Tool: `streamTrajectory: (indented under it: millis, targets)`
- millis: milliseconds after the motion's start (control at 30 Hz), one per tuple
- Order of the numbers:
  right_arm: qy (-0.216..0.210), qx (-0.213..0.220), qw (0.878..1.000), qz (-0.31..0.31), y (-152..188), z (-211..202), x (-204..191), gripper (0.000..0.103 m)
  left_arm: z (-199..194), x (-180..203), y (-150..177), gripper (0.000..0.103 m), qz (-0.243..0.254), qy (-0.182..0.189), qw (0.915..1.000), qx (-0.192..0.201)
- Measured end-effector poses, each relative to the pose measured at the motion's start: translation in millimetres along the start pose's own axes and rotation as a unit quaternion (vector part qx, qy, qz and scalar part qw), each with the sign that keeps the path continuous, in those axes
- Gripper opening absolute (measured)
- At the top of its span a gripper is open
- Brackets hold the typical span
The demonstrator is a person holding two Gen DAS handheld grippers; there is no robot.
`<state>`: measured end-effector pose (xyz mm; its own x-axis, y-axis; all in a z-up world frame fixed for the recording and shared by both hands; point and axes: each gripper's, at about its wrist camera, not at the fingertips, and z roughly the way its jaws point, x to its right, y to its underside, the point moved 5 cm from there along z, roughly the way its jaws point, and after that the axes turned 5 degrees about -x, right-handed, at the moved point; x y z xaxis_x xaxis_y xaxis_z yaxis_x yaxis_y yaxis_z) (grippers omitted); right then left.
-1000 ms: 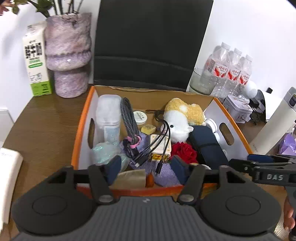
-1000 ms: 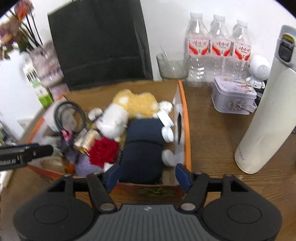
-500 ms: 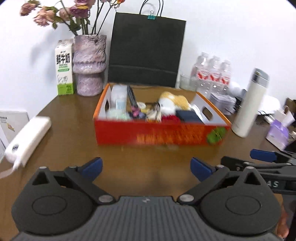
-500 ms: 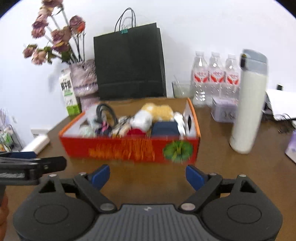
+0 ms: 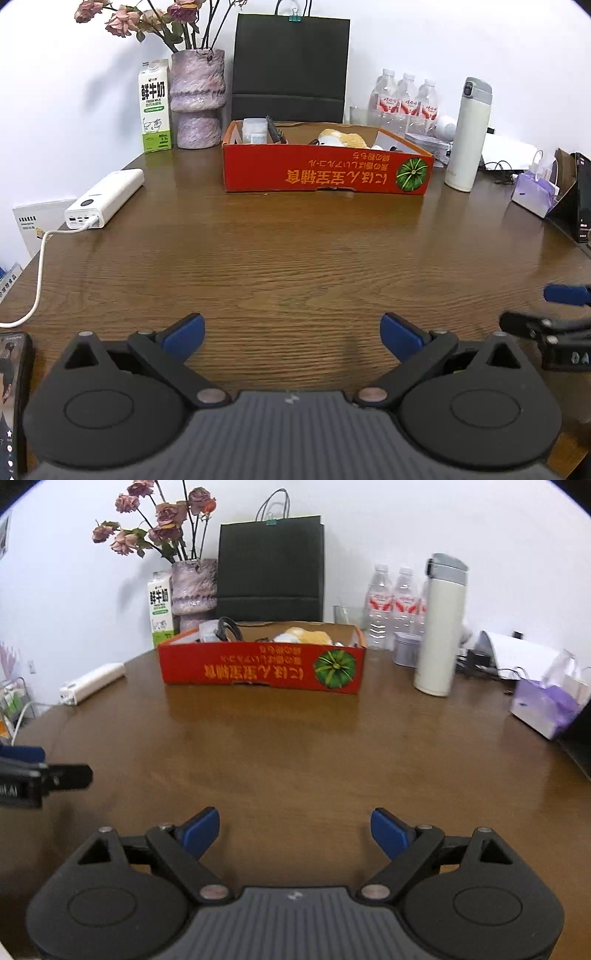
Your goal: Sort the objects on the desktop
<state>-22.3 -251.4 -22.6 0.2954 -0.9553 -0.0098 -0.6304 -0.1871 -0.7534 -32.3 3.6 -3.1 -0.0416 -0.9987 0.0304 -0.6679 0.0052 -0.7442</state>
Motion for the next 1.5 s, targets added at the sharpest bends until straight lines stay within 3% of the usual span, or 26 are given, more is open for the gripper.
streamTrajectory:
  millis: [233,433,600,767,1500]
  targets:
    - [0.009,-0.018,0.999,0.044,-11,29,-1,0.089,26,2,-5,0.103,-0.001,-0.004,0.9999,-0.014]
    - [0.007,-0.024,0.998,0.053,-28,53,-7,0.089,56,3,-12,0.103,0.003,-0.026,0.9990,-0.035]
    - [0.011,-0.025,0.999,0.047,-43,68,-13,0.090,62,4,-16,0.103,0.001,-0.034,0.9990,-0.029]
    - [0.014,-0.037,0.999,0.016,-46,83,-22,0.103,67,-3,-22,0.103,-0.020,-0.044,0.9985,-0.027]
    - [0.018,-0.038,0.999,0.025,-47,86,-29,0.103,70,-6,-23,0.103,-0.011,-0.041,0.9987,-0.029]
